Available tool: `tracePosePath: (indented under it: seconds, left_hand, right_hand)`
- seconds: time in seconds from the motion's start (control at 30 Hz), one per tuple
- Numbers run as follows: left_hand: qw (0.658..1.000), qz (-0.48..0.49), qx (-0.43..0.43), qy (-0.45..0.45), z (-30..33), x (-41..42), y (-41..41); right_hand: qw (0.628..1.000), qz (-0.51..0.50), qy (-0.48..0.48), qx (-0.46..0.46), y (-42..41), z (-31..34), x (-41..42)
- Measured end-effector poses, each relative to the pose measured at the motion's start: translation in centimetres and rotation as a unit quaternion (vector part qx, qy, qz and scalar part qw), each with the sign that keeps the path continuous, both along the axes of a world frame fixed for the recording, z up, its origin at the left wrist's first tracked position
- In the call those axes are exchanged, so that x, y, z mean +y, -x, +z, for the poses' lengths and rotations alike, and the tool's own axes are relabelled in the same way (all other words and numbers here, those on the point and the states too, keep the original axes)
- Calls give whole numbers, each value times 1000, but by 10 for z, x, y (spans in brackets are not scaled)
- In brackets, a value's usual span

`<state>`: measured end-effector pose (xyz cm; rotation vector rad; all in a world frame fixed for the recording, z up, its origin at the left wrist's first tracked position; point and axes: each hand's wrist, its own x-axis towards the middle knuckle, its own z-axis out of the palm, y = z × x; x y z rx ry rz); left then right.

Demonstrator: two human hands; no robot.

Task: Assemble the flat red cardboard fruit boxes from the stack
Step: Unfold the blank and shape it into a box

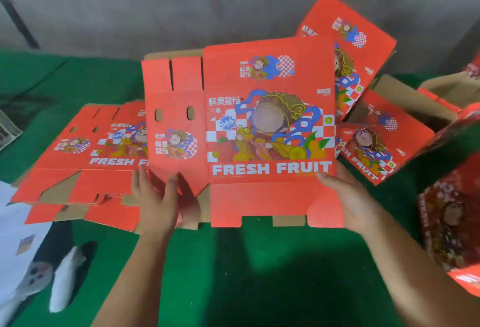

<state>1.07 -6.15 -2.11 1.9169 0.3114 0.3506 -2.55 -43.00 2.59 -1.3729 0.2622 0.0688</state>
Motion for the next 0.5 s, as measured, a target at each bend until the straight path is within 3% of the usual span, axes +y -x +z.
tracePosePath:
  seconds: [0.07,0.1,0.23,0.37,0.5]
  left_hand:
    - [984,-105,-5,145,1,-19,4]
    - [977,-129,-4,173,1,-31,8]
    - [966,-149,24,210,-17,-67,23]
    - [959,-200,74,185,-28,-93,34]
    - [930,-297,115,184,-31,-117,48]
  right_hand:
    - [1000,-16,4,24,30,-17,-39]
    - [999,-6,5,40,44,-26,-56]
    - [988,56,108,94,96,-52,-91]
    - [983,-103,122,85,115,-70,-88]
    - [988,-128,47,66,115,-69,-72]
